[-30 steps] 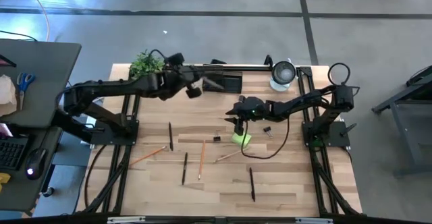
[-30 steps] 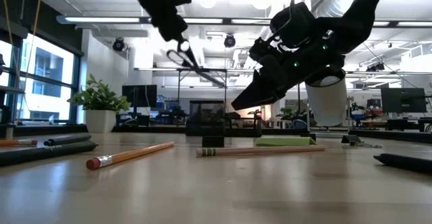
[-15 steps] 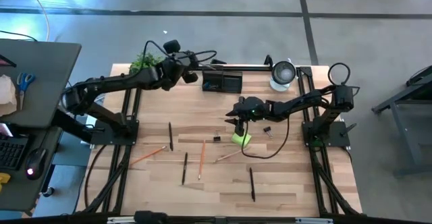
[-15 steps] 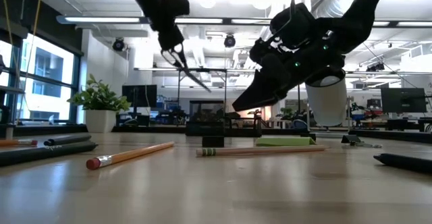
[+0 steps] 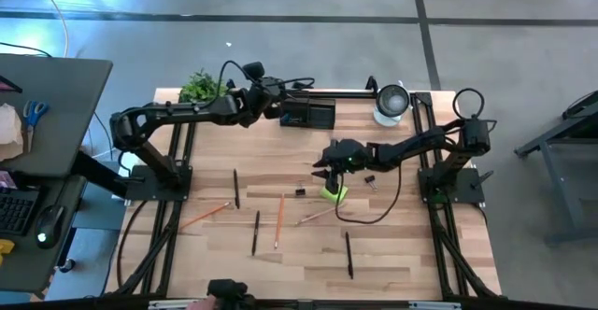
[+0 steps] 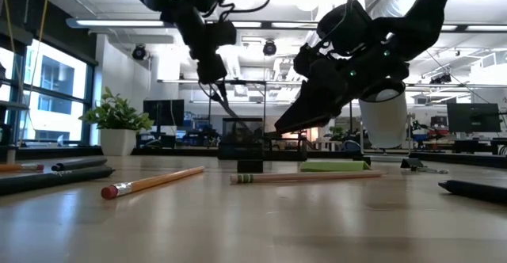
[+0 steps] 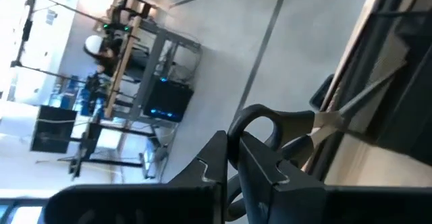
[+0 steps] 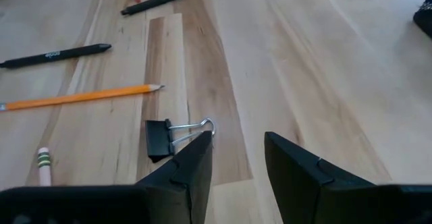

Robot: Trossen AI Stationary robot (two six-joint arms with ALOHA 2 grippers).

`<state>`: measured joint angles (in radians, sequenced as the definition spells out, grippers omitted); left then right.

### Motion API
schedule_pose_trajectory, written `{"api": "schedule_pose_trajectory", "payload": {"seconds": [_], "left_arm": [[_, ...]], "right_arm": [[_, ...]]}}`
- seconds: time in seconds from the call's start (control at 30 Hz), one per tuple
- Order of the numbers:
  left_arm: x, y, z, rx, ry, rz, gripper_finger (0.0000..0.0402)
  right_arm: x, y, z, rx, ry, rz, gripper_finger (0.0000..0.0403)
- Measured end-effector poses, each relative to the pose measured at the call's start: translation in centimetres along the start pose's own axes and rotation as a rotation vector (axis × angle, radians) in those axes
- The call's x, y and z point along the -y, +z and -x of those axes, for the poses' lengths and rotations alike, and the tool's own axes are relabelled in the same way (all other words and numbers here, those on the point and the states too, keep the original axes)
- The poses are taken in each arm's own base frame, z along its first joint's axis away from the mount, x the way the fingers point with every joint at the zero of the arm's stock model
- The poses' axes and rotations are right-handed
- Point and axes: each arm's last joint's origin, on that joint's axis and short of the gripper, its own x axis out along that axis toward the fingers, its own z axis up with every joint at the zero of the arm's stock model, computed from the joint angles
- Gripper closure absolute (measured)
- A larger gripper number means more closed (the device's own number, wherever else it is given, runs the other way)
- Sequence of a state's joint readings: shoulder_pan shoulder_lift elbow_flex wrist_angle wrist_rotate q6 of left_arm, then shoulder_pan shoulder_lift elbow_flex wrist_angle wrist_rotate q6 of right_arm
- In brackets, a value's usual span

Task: Pick and place office supplies into organizer
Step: Put the black scissors into the black desk organizer, then put the black binder clip into the black desk organizer

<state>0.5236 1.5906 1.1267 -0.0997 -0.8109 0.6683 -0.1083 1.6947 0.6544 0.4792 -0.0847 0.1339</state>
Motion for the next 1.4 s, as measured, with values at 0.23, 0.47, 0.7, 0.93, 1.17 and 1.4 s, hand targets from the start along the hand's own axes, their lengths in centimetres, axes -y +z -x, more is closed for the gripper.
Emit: {"api": "schedule_pose_trajectory", "payload": {"seconds": [0.23, 0.47, 0.7, 0.93, 1.17, 1.4], "left_arm": [[0.0, 0.0, 0.0, 0.008, -0.016, 0.022, 0.0321], [0.1, 0.0, 0.4, -0.032, 0.032, 0.024, 0.0259], [-0.4, 0.2, 4.2, -0.030, 0.060, 0.021, 0.0248], [-1.6, -1.1, 9.5, 0.120, -0.330, 0.242, 0.0278], [0.0, -2.9, 12.9, 0.160, -0.542, 0.288, 0.0326], [3.4, -6.3, 14.3, 0.224, -0.606, 0.282, 0.0379]], "right_arm": [[-0.2, -0.2, 0.0, -0.014, 0.001, -0.051, 0.0272], [-0.1, -0.5, 0.0, -0.046, -0.005, -0.104, 0.0272], [-0.1, -0.5, 0.0, -0.049, -0.006, -0.121, 0.0272], [-1.0, -0.4, 0.0, -0.043, 0.065, -0.071, 0.0272], [-4.2, 0.0, -0.1, 0.055, 0.094, 0.027, 0.0272], [-6.4, 0.4, -0.2, 0.072, -0.099, 0.088, 0.0272]]}}
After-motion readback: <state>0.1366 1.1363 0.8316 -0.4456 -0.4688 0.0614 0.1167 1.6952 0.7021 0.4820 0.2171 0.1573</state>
